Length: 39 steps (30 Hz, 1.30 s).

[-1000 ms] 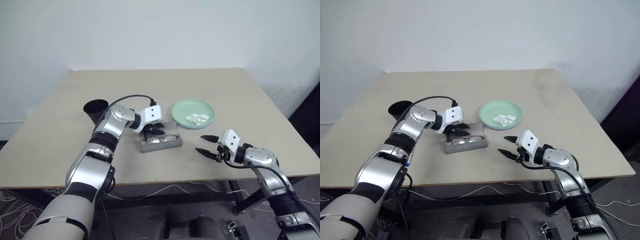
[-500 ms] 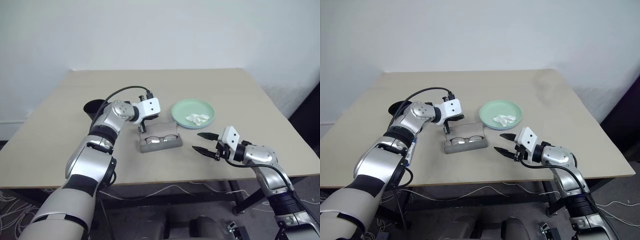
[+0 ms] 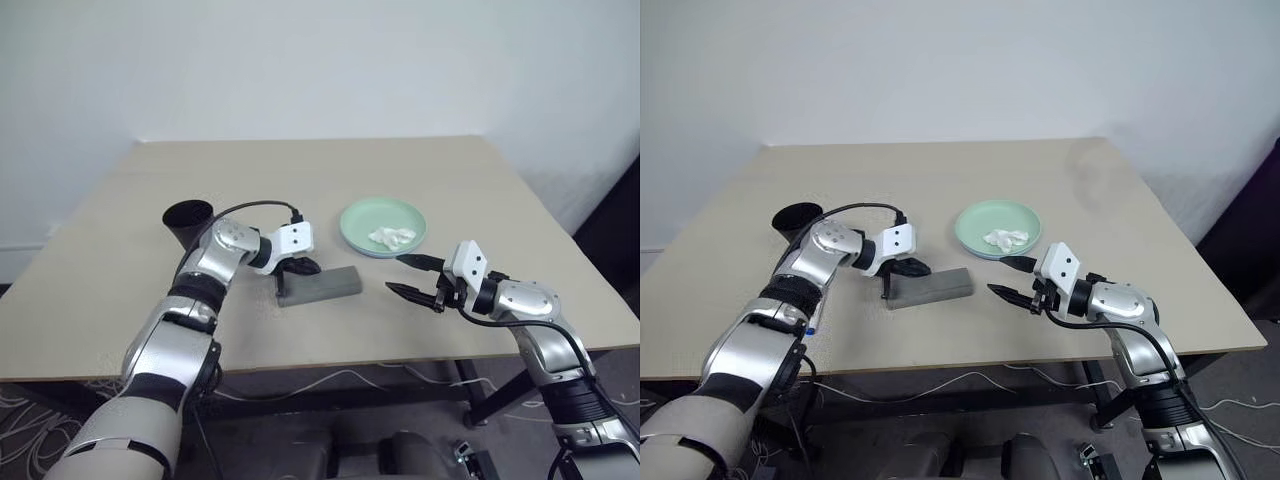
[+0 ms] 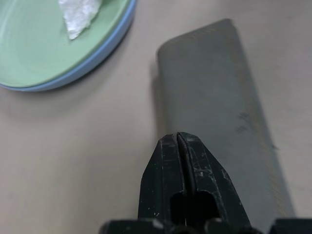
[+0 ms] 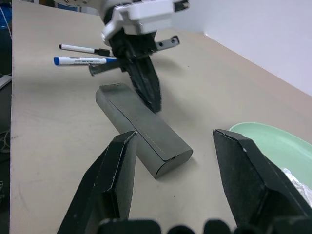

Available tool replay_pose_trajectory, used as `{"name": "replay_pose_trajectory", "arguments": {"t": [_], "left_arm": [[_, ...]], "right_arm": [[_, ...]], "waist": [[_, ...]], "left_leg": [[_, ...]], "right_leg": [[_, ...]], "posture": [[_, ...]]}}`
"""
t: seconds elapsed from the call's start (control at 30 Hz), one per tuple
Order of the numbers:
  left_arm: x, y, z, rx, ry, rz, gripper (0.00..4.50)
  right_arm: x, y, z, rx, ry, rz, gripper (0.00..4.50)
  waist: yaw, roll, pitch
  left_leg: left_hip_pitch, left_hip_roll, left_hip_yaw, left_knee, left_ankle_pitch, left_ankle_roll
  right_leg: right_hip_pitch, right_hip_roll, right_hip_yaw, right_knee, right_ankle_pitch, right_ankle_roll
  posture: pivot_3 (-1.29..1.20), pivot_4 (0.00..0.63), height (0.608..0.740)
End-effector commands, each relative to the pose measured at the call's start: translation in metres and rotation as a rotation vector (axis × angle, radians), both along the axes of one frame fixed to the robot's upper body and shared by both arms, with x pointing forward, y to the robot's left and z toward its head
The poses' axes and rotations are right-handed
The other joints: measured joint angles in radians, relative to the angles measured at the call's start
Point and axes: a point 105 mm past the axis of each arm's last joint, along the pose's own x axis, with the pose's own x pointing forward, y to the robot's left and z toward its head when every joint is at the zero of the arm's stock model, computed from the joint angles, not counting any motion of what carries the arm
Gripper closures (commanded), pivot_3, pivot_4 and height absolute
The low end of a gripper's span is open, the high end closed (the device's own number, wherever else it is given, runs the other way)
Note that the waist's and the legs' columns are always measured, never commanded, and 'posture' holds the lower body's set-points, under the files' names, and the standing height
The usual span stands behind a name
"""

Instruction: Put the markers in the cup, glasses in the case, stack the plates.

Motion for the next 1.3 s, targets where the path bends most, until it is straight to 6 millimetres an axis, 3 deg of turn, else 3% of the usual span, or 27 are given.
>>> {"name": "replay_pose_trajectory", "arguments": {"t": [0.03, 0.13, 0.27, 0.4, 0.67, 0.8, 1.1, 1.3], "left_arm": [[-0.007, -0.003, 0.007, -0.034, -0.013, -0.015, 4.48], [-0.011, 0.000, 0.004, -0.040, -0.037, 0.019, 4.48], [0.005, 0.005, 0.021, -0.121, -0.178, 0.181, 4.48], [0.022, 0.030, 0.039, -0.239, -0.314, 0.520, 4.48], [-0.013, 0.072, 0.017, -0.314, -0.243, 1.034, 4.48], [-0.027, 0.086, 0.014, -0.308, -0.216, 1.210, 3.55], [-0.030, 0.111, 0.016, -0.232, -0.255, 1.408, 0.39], [-0.027, 0.111, 0.016, -0.244, -0.220, 1.430, 0.39]], "right_arm": [[0.002, 0.003, 0.015, 0.025, -0.044, 0.014, 1.81], [0.002, 0.006, 0.012, 0.026, -0.032, 0.024, 1.81], [0.002, 0.011, 0.010, 0.030, -0.027, 0.037, 1.81], [0.002, 0.014, 0.010, 0.032, -0.026, 0.046, 1.81], [0.006, 0.011, 0.009, 0.028, -0.019, 0.060, 1.81], [0.007, 0.012, 0.006, 0.027, -0.010, 0.068, 1.81], [0.005, 0.014, 0.001, 0.028, 0.002, 0.074, 1.81], [0.003, 0.011, -0.003, 0.021, 0.006, 0.056, 1.81]], "waist": [[0.000, 0.000, 0.000], [0.001, 0.000, 0.000], [0.001, 0.000, 0.000], [0.000, 0.000, 0.000], [0.001, 0.001, 0.000], [0.007, 0.000, 0.000], [0.005, 0.001, 0.000], [0.005, 0.000, 0.000]], "left_leg": [[0.000, 0.000, 0.000, 0.000, 0.000, 0.000], [0.001, 0.000, 0.000, 0.000, 0.000, 0.000], [0.002, 0.000, 0.000, 0.000, 0.000, 0.000], [0.002, 0.000, 0.000, 0.000, 0.000, 0.000], [0.004, 0.000, 0.000, -0.001, 0.000, 0.000], [0.004, 0.000, 0.000, 0.000, 0.000, 0.000], [0.004, 0.000, -0.001, -0.001, 0.000, 0.000], [0.004, 0.000, -0.001, -0.001, 0.000, 0.000]], "right_leg": [[0.000, 0.000, 0.000, 0.000, 0.000, 0.000], [0.000, 0.000, 0.001, 0.000, 0.000, 0.000], [0.001, 0.000, 0.001, 0.000, -0.001, -0.002], [0.000, 0.000, 0.001, 0.001, 0.000, -0.001], [-0.001, 0.002, 0.003, 0.001, 0.000, 0.000], [0.000, 0.001, 0.002, 0.001, 0.000, 0.000], [0.004, 0.001, 0.001, 0.001, -0.001, -0.002], [0.001, 0.000, 0.001, 0.000, -0.001, -0.002]], "posture": [[0.00, 0.000, 0.737], [0.00, 0.000, 0.737], [0.00, 0.000, 0.737], [0.00, 0.000, 0.737], [0.00, 0.000, 0.737], [0.00, 0.000, 0.737], [0.00, 0.000, 0.737], [0.00, 0.000, 0.737]]}}
